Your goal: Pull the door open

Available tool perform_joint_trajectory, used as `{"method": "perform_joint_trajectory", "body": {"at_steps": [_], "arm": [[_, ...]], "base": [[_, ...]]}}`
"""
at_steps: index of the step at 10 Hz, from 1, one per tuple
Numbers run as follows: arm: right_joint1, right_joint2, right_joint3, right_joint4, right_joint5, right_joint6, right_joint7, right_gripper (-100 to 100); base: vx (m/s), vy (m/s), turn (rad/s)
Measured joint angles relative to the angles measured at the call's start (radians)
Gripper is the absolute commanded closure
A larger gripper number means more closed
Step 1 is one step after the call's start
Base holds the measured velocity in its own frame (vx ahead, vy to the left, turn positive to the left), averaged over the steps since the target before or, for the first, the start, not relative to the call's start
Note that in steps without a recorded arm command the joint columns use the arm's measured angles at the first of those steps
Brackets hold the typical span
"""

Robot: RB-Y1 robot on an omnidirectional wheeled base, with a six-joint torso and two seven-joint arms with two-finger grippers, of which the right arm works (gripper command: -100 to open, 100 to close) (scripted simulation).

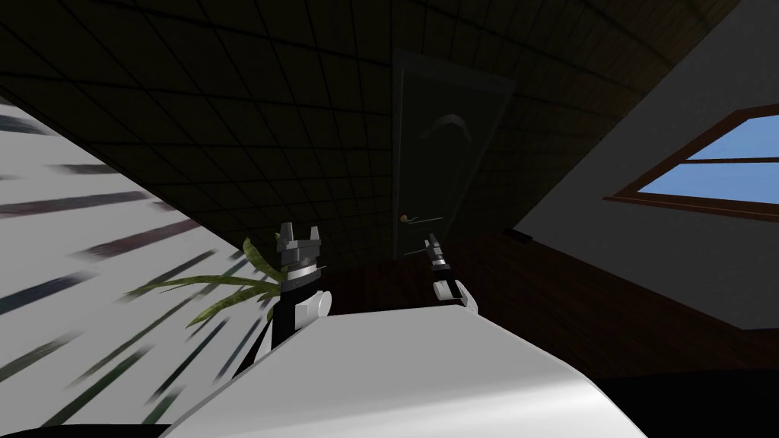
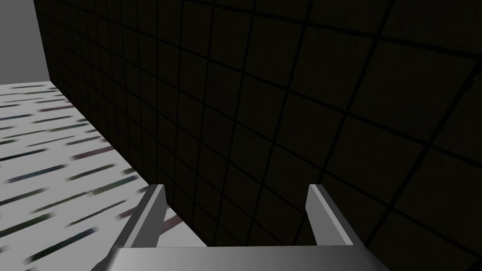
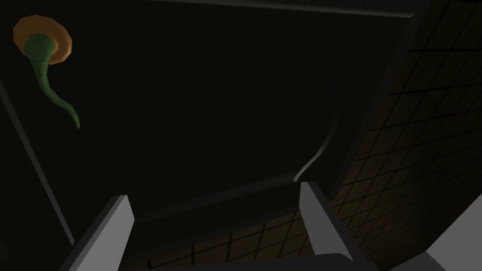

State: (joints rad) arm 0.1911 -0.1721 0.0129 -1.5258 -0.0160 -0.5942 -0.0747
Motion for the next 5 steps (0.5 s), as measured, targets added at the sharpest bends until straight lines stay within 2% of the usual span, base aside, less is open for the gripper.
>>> {"method": "perform_joint_trajectory", "body": {"at_steps": [5], "arm": [[-0.053,-0.026,0.0,0.13,0.023,-0.018,-0.039,-100]], "base": [[0.072,-0.01,0.031]]}}
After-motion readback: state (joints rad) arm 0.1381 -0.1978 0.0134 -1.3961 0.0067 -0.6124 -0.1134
